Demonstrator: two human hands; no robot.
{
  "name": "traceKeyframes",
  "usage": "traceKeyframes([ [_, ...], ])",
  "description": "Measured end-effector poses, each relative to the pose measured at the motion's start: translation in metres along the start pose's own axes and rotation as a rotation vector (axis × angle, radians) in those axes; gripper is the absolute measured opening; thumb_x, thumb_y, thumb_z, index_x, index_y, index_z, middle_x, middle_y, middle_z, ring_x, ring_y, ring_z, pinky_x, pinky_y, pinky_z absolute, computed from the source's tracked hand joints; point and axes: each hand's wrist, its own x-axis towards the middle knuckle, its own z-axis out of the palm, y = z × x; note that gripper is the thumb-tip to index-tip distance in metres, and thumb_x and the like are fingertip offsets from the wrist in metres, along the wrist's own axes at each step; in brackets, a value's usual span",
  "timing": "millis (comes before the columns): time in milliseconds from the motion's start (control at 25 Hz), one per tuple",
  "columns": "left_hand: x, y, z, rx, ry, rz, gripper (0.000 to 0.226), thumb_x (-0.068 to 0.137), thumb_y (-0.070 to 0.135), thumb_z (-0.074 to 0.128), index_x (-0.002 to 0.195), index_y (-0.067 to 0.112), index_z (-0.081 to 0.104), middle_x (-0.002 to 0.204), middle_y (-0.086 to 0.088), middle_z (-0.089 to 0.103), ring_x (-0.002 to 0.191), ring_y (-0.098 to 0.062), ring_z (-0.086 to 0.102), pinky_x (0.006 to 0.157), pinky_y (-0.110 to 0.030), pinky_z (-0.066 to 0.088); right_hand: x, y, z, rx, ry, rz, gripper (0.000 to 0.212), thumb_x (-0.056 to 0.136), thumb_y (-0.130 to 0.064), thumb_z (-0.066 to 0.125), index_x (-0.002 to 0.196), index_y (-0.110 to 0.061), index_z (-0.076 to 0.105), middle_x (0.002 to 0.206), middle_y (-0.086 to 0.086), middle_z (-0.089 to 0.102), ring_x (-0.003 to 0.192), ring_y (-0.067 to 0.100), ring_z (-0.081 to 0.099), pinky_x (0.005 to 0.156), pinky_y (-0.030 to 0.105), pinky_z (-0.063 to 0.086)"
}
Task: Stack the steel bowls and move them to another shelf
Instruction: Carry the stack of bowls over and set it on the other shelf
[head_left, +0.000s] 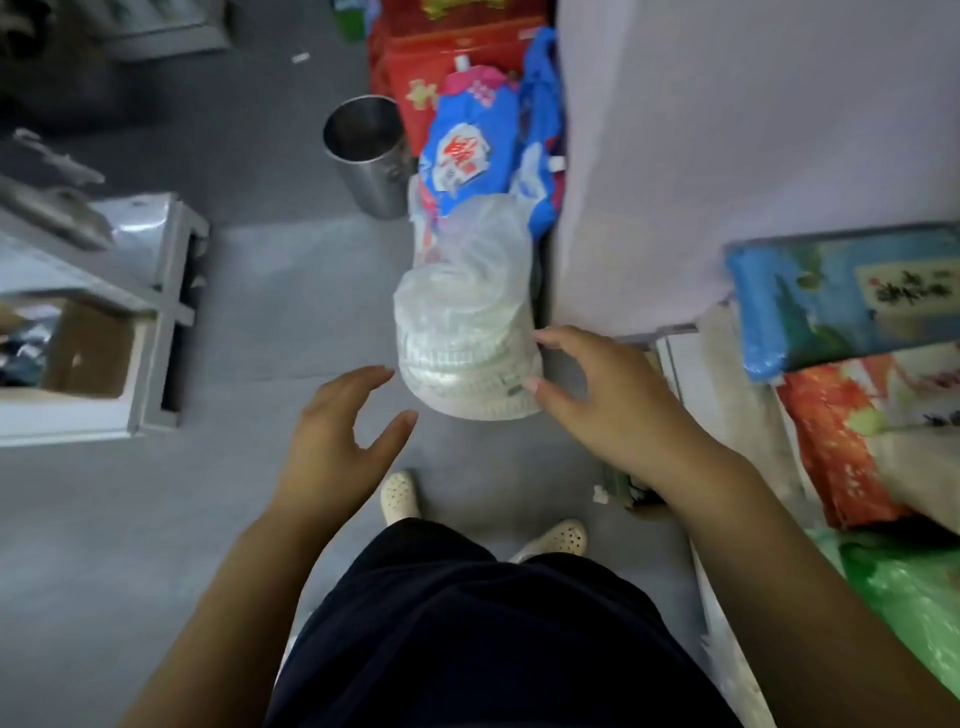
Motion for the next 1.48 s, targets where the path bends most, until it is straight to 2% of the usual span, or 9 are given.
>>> traceKeyframes([
  [200,-0.017,-0.102,-0.074,0.124,0.115,-0.091,0.052,0.092,0.046,0.070,0.136,0.018,0.061,0.140,0.000,0.062,0.133,-0.024,0.054,0.110,-0.052,0.045,0.065,-0.112,0.089,-0.166,-0.184,-0.210,0.054,0.101,-0.042,0.062,0.151,-0.028,0.047,0.154,-0.009,0.050,0.141,0.016,0.043,0.110,0.027,0.033],
  [280,-0.030,-0.156,-0.124,0.147,0.157,-0.183,0.053,0.092,0.044,0.072,0.137,0.019,0.060,0.141,-0.002,0.061,0.133,-0.026,0.054,0.110,-0.054,0.044,0.094,-0.178,0.140,-0.190,-0.283,-0.327,0.056,0.101,-0.043,0.062,0.152,-0.029,0.045,0.156,-0.008,0.049,0.140,0.016,0.044,0.109,0.028,0.035],
  [520,-0.096,-0.287,-0.266,0.156,0.393,-0.423,0.056,0.091,0.046,0.069,0.141,0.022,0.057,0.142,0.002,0.059,0.132,-0.023,0.053,0.109,-0.040,0.042,0.138,-0.351,0.280,-0.187,-0.455,-0.546,0.062,0.098,-0.041,0.068,0.153,-0.024,0.046,0.151,0.000,0.054,0.140,0.019,0.049,0.111,0.030,0.039],
  [760,-0.136,-0.351,-0.356,0.022,0.699,-0.605,0.058,0.092,0.046,0.069,0.144,0.027,0.052,0.146,0.008,0.053,0.133,-0.015,0.050,0.103,-0.025,0.036,0.159,-0.492,0.364,-0.186,-0.570,-0.752,0.062,0.098,-0.042,0.068,0.154,-0.027,0.045,0.154,-0.003,0.051,0.142,0.015,0.046,0.107,0.021,0.035],
  [880,-0.142,-0.378,-0.405,0.007,0.859,-0.623,0.058,0.092,0.046,0.068,0.144,0.027,0.052,0.145,0.010,0.053,0.133,-0.012,0.049,0.103,-0.023,0.034,0.176,-0.562,0.401,-0.155,-0.584,-0.854,0.064,0.098,-0.040,0.069,0.155,-0.028,0.040,0.154,-0.005,0.050,0.141,0.013,0.046,0.107,0.024,0.037],
  [1000,-0.138,-0.405,-0.453,-0.022,0.988,-0.640,0.057,0.092,0.047,0.068,0.144,0.029,0.052,0.142,0.015,0.053,0.125,-0.001,0.045,0.103,-0.024,0.034,0.198,-0.629,0.439,-0.120,-0.556,-0.943,0.064,0.098,-0.037,0.070,0.153,-0.026,0.040,0.150,-0.005,0.051,0.136,0.012,0.049,0.099,0.020,0.034],
  [1120,-0.119,-0.441,-0.506,-0.054,1.097,-0.609,0.055,0.092,0.049,0.068,0.142,0.030,0.055,0.140,0.016,0.055,0.123,0.002,0.046,0.106,-0.026,0.037,0.226,-0.697,0.480,-0.100,-0.546,-1.023,0.067,0.099,-0.041,0.067,0.156,-0.026,0.038,0.156,-0.006,0.047,0.141,0.012,0.045,0.105,0.023,0.035],
  [1280,-0.082,-0.504,-0.583,0.006,1.147,-0.582,0.055,0.093,0.049,0.067,0.142,0.027,0.055,0.141,0.013,0.058,0.131,-0.004,0.051,0.111,-0.027,0.038,0.273,-0.784,0.525,-0.114,-0.565,-1.078,0.068,0.101,-0.043,0.064,0.159,-0.028,0.032,0.161,-0.007,0.041,0.148,0.013,0.038,0.111,0.024,0.029],
  [1480,-0.045,-0.588,-0.669,0.036,1.220,-0.561,0.053,0.092,0.041,0.071,0.140,0.024,0.056,0.132,0.019,0.056,0.126,-0.001,0.051,0.103,-0.016,0.033,0.338,-0.888,0.581,-0.201,-0.555,-1.125,0.073,0.100,-0.043,0.064,0.161,-0.026,0.028,0.162,-0.003,0.039,0.148,0.017,0.038,0.113,0.030,0.034],
])
